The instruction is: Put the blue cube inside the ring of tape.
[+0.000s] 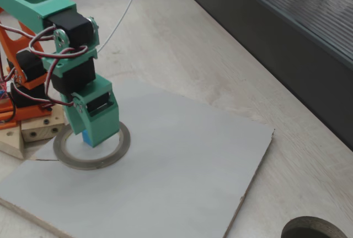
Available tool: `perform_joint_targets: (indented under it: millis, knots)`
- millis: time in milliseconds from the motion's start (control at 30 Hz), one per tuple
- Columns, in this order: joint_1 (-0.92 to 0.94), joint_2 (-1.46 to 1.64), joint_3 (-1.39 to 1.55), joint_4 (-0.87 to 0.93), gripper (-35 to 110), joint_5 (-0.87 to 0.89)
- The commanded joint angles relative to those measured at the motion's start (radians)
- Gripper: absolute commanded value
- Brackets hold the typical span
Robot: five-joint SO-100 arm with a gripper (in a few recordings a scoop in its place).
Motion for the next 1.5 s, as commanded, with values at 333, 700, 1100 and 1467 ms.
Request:
perform_joint_targets:
  millis: [333,700,1100,1467]
  knots:
    - [0.015,0.029,-0.069,-0.002,5,0.008]
    - [0.017,0.029,-0.055,0.014,-1,0.008]
    - [0.087,0.023,-0.054,0.267,-1,0.008]
    - [0.087,0.015,-0.054,0.403,-1,0.008]
